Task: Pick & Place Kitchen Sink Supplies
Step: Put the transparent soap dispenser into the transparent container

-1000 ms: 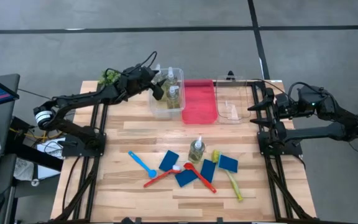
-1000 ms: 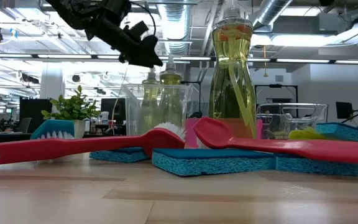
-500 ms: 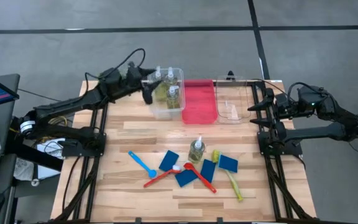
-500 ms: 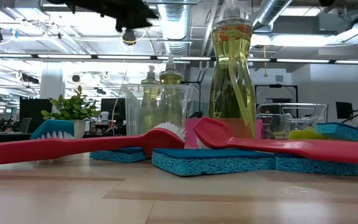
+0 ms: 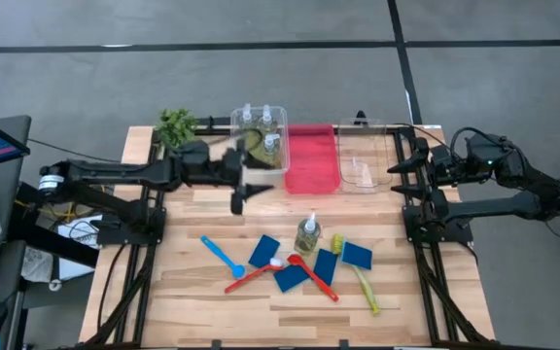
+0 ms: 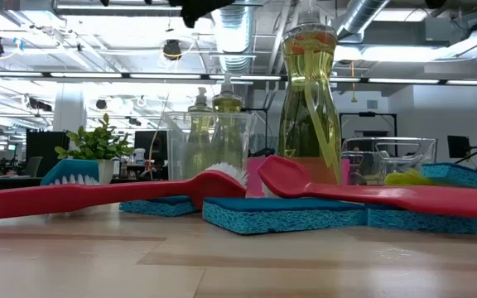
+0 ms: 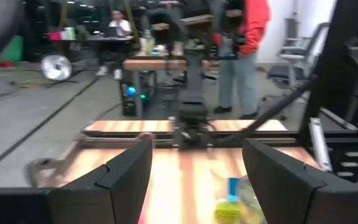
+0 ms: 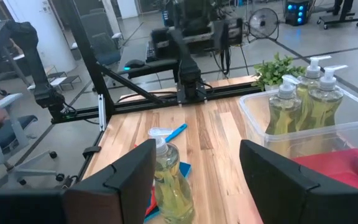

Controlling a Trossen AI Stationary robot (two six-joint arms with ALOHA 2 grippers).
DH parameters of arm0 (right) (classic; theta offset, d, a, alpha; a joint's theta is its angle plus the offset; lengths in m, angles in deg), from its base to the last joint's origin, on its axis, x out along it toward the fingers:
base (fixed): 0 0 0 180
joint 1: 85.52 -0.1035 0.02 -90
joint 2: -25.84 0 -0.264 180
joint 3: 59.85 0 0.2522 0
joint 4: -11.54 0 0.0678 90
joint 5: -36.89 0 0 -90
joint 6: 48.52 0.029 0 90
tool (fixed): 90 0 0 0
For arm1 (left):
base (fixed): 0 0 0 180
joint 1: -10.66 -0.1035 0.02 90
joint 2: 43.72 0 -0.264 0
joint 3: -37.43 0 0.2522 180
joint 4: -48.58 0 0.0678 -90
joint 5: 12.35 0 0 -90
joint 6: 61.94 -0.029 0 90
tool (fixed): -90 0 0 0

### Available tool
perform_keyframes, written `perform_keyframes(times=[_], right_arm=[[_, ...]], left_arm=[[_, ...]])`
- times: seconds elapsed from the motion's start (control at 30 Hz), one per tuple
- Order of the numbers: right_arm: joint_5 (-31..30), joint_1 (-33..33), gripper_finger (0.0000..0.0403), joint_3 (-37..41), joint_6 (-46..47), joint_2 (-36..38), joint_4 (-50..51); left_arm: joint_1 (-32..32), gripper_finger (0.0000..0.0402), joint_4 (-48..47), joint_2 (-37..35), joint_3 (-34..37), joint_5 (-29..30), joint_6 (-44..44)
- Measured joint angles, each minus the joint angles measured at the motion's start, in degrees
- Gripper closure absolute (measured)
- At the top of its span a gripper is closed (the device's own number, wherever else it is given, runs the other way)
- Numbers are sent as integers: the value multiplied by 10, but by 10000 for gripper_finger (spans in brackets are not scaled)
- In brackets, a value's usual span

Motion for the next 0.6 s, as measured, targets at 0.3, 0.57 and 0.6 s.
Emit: perform_keyframes(times=[0.3,0.57,0.6], right_arm=[[0,0,178,0,-5,0,7],[2,-1,178,0,-6,0,23],[2,-1,178,0,-6,0,25]], left_arm=[[64,150,125,115,0,23,-8],[99,150,187,197,0,82,30],[103,150,194,206,0,86,30]])
